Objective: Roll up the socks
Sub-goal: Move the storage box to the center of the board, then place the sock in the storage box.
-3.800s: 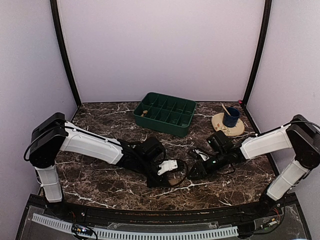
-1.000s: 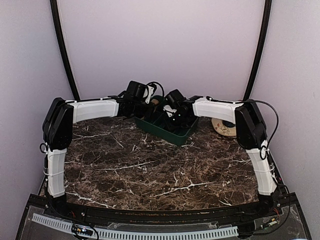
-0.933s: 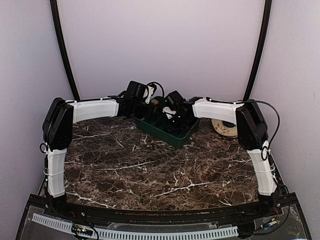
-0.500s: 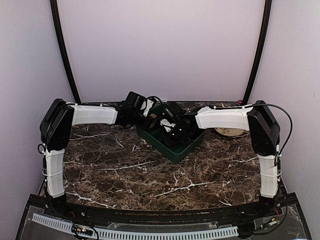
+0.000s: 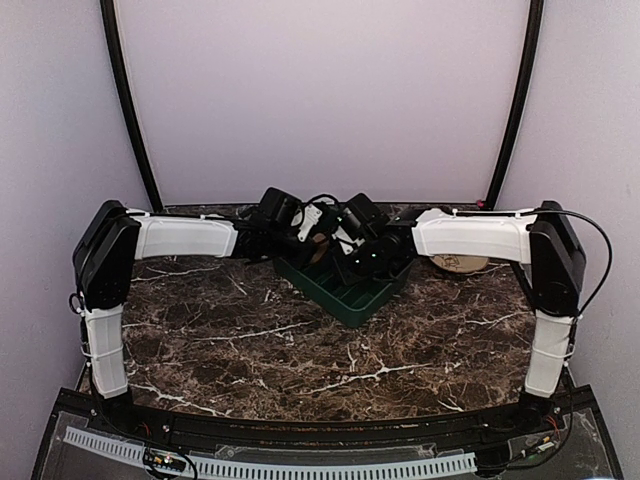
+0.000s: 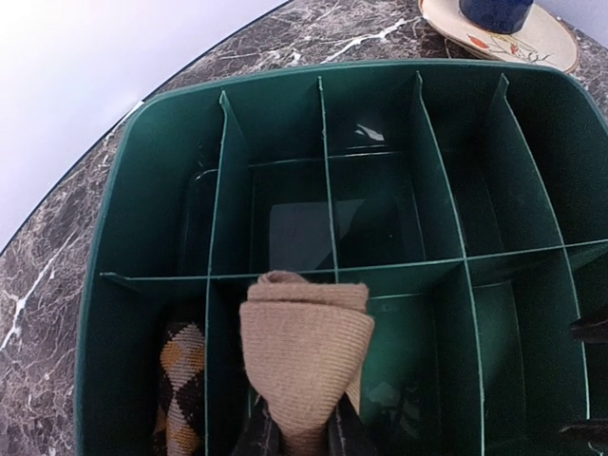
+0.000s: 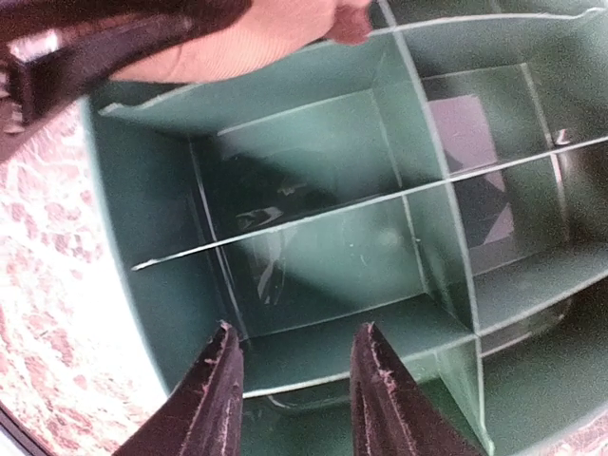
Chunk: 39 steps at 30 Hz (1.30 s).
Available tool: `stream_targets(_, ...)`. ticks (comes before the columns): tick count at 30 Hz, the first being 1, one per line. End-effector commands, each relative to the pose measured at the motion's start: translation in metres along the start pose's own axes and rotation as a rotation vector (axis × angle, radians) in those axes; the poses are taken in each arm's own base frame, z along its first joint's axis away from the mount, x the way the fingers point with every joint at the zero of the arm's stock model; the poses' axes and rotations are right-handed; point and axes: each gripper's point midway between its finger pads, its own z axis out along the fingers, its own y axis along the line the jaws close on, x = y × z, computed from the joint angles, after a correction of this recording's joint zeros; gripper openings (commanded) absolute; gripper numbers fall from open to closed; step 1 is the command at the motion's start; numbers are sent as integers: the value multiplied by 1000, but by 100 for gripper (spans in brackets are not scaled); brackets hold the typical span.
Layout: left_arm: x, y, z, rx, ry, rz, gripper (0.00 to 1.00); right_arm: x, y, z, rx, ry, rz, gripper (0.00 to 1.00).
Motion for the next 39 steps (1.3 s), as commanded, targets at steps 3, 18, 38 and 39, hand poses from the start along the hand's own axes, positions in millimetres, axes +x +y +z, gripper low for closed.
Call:
stream_targets(3, 0, 11, -7, -90, 5, 16, 0, -29, -2, -37, 15, -134, 28, 36)
stream_targets(18, 9, 13, 9, -110, 35, 40, 0, -28, -17, -64, 66, -185, 37, 37)
stream_targets(38, 28, 7, 27, -71, 89, 22, 0, -5, -47, -50, 124, -137, 99, 38)
stream_targets(39, 29, 6, 27, -68, 93, 21, 0, -5, -49, -52, 128, -143, 104, 39)
